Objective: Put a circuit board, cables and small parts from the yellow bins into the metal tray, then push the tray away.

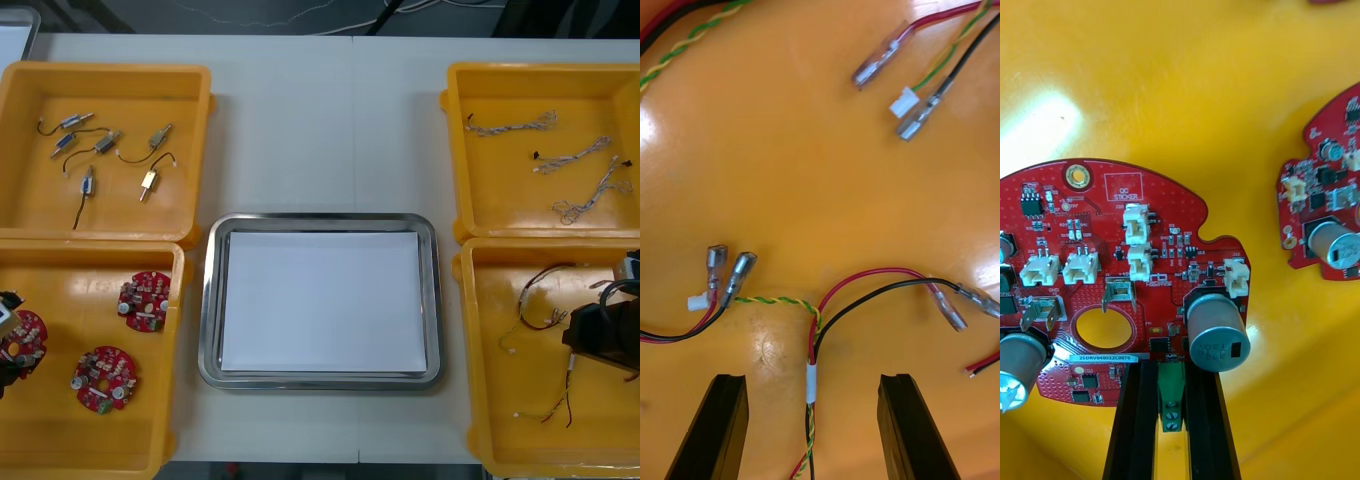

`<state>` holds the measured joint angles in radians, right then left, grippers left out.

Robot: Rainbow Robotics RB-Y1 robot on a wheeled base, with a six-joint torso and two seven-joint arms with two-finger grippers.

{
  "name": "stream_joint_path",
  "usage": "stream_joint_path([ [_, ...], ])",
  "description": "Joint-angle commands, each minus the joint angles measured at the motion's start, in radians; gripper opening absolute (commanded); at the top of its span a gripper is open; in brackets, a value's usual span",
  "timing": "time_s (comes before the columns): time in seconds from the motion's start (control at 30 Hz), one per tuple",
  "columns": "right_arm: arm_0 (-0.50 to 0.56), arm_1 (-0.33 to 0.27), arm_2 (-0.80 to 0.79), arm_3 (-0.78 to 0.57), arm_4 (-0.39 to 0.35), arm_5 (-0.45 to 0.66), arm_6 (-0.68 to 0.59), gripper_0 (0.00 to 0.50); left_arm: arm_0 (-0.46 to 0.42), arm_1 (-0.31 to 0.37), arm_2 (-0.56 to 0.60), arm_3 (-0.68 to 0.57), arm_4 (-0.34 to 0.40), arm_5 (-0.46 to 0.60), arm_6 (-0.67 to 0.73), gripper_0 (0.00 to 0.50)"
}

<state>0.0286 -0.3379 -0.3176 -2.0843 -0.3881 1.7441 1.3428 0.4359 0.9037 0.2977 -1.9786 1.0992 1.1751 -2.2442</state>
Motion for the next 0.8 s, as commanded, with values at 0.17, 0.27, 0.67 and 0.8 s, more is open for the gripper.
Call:
stream_joint_path([
  [0.17, 0.037, 0.01, 0.029, 0.027, 0.009, -0.04, 0.036, 0.5, -0.098, 0.034, 0.034, -0.085, -0.013, 0.115, 0.282, 0.0],
  [0.27, 0.039, 0.011, 0.032, 0.049, 0.006, -0.057, 0.041, 0.5, -0.12, 0.038, 0.034, -0.112, -0.019, 0.152, 0.344, 0.0],
  [0.67, 0.039, 0.016, 0.043, 0.089, 0.009, -0.087, 0.05, 0.5, -0.198, 0.047, 0.034, -0.281, -0.053, 0.364, 0.64, 0.0],
  [0.8, 0.039, 0.023, 0.043, 0.095, 0.011, -0.09, 0.05, 0.5, -0.23, 0.05, 0.023, -0.332, -0.058, 0.429, 0.727, 0.0],
])
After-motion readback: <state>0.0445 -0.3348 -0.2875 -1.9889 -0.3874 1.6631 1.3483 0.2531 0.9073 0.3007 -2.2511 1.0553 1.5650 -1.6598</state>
